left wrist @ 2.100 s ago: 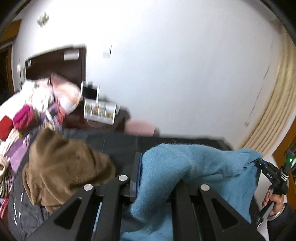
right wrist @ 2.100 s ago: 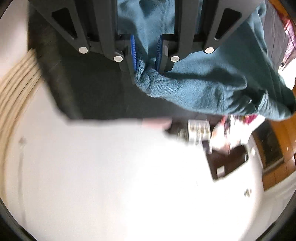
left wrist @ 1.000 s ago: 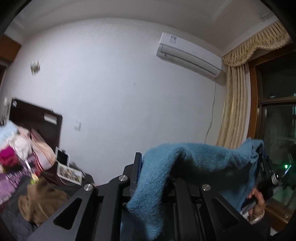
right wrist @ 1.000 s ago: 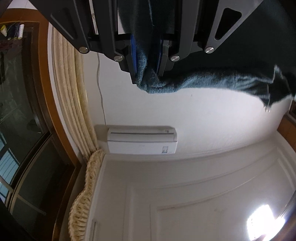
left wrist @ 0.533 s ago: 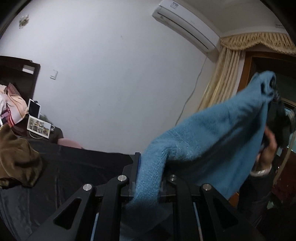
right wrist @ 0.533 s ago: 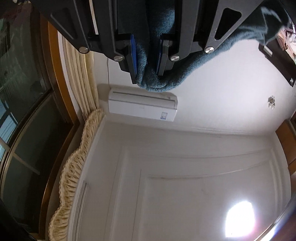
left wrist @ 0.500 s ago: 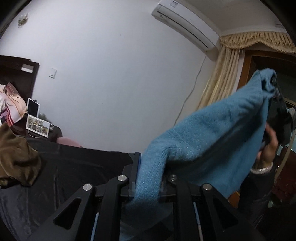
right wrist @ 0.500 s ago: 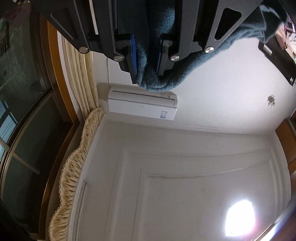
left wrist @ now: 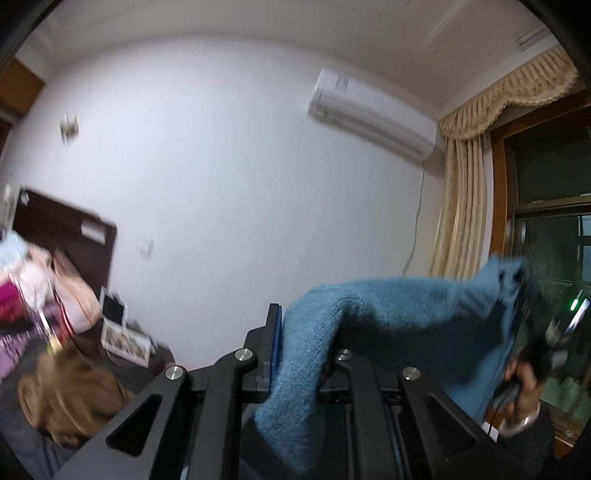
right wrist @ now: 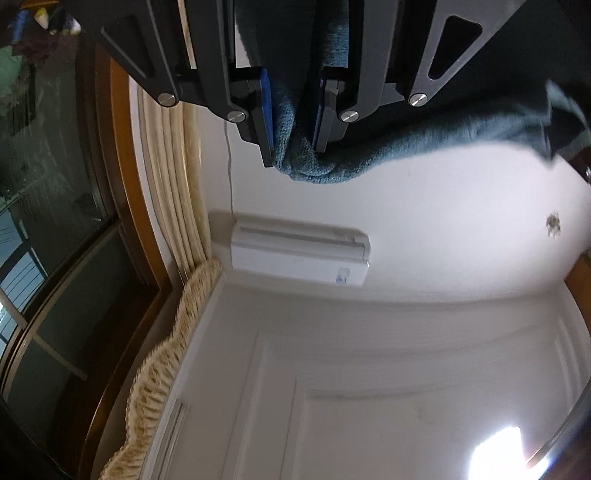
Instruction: Fold clothes
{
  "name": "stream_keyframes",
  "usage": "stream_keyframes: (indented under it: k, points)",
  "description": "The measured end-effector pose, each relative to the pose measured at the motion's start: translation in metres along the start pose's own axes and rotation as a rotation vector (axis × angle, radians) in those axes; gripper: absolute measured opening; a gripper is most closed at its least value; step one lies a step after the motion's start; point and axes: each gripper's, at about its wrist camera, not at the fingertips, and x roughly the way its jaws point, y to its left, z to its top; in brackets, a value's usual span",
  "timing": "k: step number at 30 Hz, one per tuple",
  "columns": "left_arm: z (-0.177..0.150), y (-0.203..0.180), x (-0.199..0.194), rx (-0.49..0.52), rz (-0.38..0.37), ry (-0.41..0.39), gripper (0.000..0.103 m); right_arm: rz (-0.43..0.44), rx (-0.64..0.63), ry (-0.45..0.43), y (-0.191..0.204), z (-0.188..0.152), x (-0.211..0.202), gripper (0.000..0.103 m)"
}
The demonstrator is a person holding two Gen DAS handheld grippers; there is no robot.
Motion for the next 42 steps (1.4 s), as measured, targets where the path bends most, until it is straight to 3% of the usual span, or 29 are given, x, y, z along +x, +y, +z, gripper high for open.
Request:
stream_keyframes:
  k: [4, 8, 15, 20, 24, 31, 37, 42]
  points:
    - [0.024, -0.006, -0.024, 0.053, 0.032, -0.089, 0.014, 0.037, 0.027, 0.077, 0.001, -0.018, -0.005, 0.018]
    - [0.037, -0.011, -0.054, 0.11, 0.078, -0.16, 0.014, 0.058, 0.034, 0.07, 0.0, -0.019, -0.021, 0.018]
    - [0.052, -0.017, -0.092, 0.163, 0.113, -0.211, 0.016, 0.079, 0.047, -0.019, -0.008, 0.0, -0.052, 0.018]
    - [0.052, -0.019, -0.099, 0.183, 0.108, -0.194, 0.016, 0.075, 0.051, -0.092, -0.017, 0.014, -0.071, 0.018]
    - [0.046, -0.005, -0.079, 0.14, 0.098, -0.107, 0.016, 0.088, 0.026, -0.064, -0.016, 0.01, -0.066, 0.018]
    - [0.009, 0.026, 0.013, 0.136, 0.169, 0.131, 0.016, 0.129, -0.028, 0.135, 0.012, -0.042, -0.016, 0.018]
    - [-0.058, 0.085, 0.123, 0.045, 0.229, 0.411, 0.016, 0.218, -0.094, 0.46, 0.054, -0.152, 0.047, 0.018]
    - [-0.126, 0.112, 0.21, 0.114, 0.287, 0.6, 0.016, 0.232, -0.157, 0.68, 0.096, -0.25, 0.085, 0.019]
